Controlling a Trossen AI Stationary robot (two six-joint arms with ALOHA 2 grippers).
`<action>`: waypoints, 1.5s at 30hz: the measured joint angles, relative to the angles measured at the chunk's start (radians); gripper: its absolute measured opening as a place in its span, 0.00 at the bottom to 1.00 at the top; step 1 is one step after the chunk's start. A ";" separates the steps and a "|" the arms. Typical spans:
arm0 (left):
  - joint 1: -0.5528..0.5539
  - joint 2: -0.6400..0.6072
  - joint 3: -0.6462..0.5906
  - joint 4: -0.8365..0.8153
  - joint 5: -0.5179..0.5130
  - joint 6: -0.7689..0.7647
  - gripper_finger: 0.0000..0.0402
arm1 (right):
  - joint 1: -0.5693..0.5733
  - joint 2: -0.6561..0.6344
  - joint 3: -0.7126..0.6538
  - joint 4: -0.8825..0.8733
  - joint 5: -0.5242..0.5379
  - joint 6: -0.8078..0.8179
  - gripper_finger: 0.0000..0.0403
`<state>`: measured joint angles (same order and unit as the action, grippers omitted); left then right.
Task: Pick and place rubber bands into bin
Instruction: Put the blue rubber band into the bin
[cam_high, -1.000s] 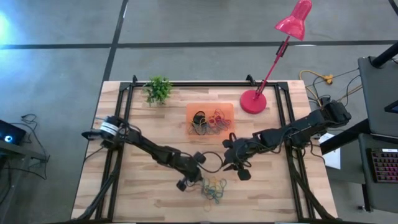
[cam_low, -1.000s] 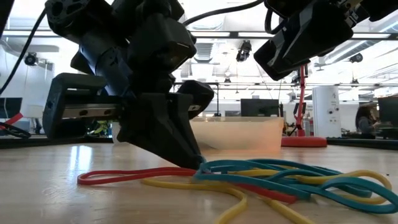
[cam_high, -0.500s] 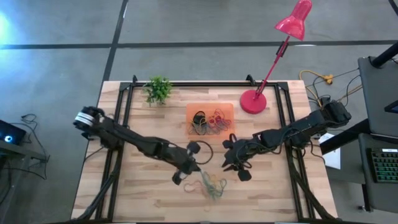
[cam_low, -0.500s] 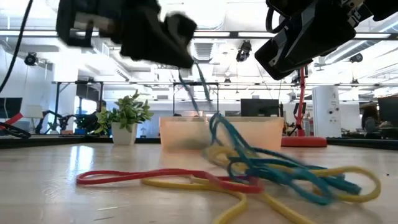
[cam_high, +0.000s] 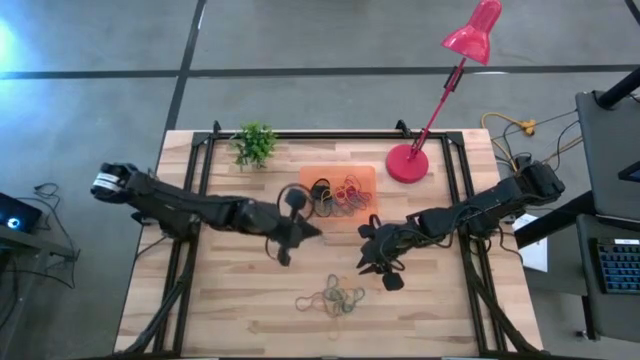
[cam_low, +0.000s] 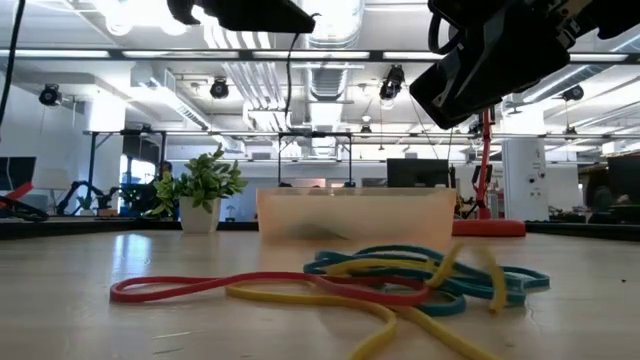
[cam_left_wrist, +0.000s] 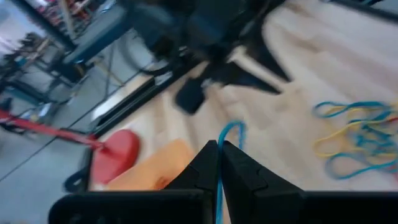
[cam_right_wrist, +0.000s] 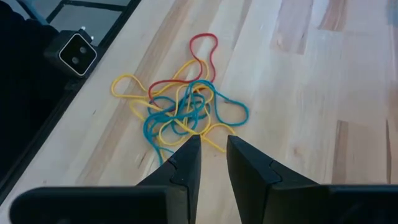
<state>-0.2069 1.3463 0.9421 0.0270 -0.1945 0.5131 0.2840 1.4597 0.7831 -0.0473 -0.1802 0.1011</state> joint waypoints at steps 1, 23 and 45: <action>0.019 -0.004 0.000 0.000 -0.003 0.011 0.00 | 0.000 0.000 0.000 0.000 0.000 0.000 0.17; 0.461 0.114 0.008 0.032 0.147 -0.008 0.00 | 0.000 0.000 -0.002 0.009 0.027 -0.002 0.17; 0.470 0.194 0.009 0.093 0.166 -0.014 0.00 | 0.000 0.000 -0.002 0.008 0.026 -0.004 0.17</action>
<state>0.2626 1.5402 0.9513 0.1204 -0.0287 0.4989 0.2836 1.4597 0.7811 -0.0390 -0.1543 0.0975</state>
